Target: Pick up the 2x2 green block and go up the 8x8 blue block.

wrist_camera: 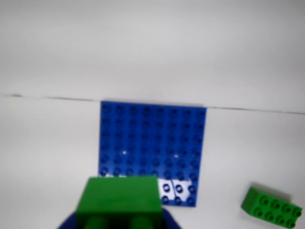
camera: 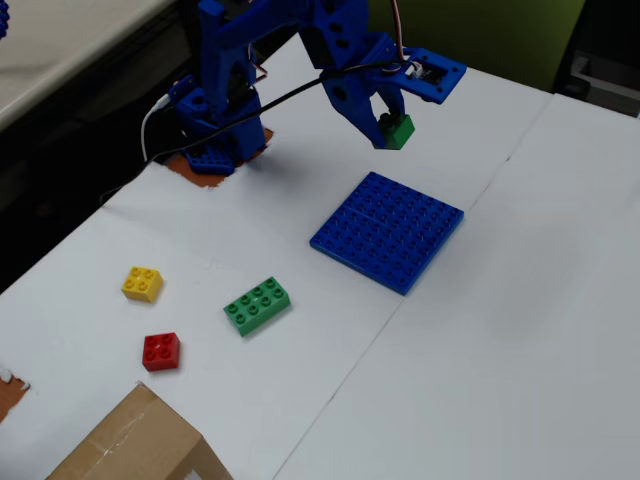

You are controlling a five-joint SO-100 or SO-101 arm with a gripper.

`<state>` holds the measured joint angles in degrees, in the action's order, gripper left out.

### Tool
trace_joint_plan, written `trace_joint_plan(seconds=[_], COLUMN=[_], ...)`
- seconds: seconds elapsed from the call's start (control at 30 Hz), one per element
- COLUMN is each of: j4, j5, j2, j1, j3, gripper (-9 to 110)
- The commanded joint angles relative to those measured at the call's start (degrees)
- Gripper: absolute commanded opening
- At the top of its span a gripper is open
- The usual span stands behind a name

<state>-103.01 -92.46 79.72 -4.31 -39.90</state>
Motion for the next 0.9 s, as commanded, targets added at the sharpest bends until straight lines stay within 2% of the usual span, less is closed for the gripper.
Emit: trace_joint_plan(seconds=[0.0,0.87], j4=[-2.4,-2.5], j5=[-1.1,-3.3], j2=[-0.4,-1.3], j1=[-1.0,-2.9], j3=[3.0,-2.4], gripper=[0,0])
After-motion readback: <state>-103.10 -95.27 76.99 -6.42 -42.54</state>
